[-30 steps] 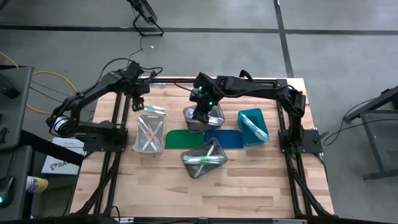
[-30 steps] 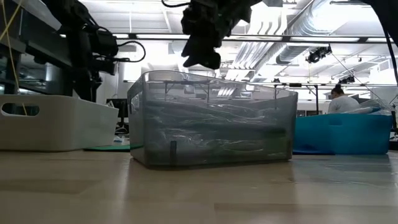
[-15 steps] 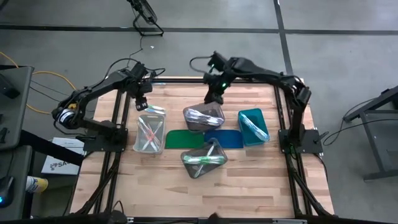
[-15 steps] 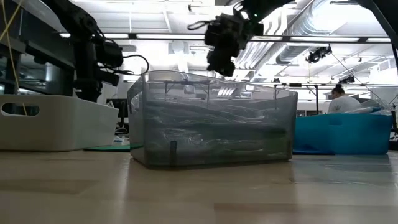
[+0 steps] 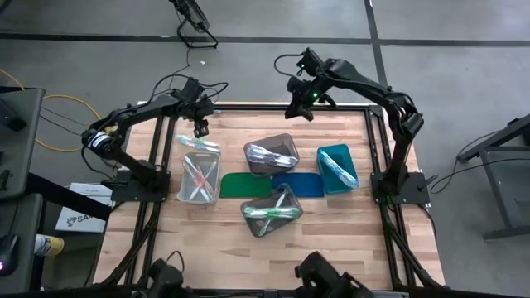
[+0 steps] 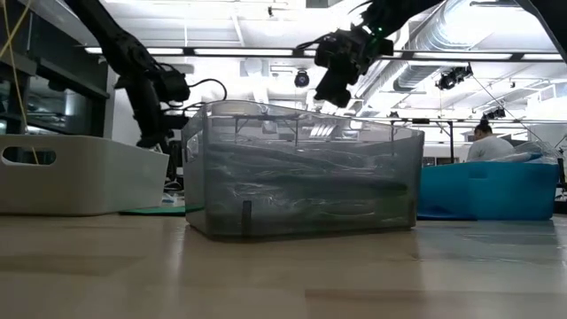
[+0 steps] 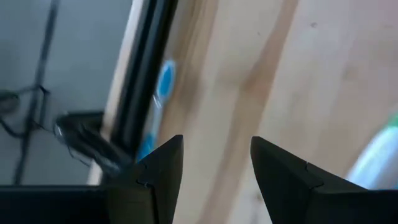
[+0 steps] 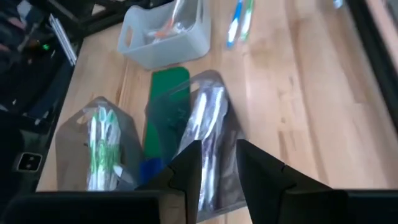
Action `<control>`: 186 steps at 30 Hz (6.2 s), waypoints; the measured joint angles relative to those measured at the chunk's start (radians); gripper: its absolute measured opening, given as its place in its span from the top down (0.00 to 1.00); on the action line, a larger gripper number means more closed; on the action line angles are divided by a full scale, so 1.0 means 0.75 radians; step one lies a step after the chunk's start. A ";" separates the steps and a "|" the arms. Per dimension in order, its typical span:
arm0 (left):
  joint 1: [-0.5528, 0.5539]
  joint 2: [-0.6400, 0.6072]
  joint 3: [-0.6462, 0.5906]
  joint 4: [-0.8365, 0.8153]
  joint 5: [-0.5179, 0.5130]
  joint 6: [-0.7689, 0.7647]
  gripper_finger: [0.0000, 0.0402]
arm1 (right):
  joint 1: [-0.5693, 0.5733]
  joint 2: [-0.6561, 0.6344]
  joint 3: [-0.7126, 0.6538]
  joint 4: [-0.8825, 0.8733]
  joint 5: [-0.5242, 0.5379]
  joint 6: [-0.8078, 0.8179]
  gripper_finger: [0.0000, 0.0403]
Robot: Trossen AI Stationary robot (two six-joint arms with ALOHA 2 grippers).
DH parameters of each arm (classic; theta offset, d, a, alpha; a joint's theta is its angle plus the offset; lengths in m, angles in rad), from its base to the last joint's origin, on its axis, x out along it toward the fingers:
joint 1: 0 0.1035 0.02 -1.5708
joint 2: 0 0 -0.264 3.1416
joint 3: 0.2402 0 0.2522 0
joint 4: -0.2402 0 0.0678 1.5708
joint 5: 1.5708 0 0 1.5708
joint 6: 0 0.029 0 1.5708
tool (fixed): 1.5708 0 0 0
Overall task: Pick & Place Toothbrushes
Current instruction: Put the blue toothbrush into the blue bin
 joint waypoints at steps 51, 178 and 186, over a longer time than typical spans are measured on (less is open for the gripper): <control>-0.026 0.481 0.328 -0.019 -0.098 0.322 0.97 | -0.075 0.002 0.000 0.037 0.204 0.222 0.77; -0.279 0.471 1.425 0.241 0.971 -0.458 0.45 | 0.193 -0.408 -0.132 -0.700 0.806 0.705 0.91; -0.279 0.471 1.425 -0.029 1.014 -0.301 0.45 | 0.313 -0.480 -0.435 -0.692 0.849 0.983 0.91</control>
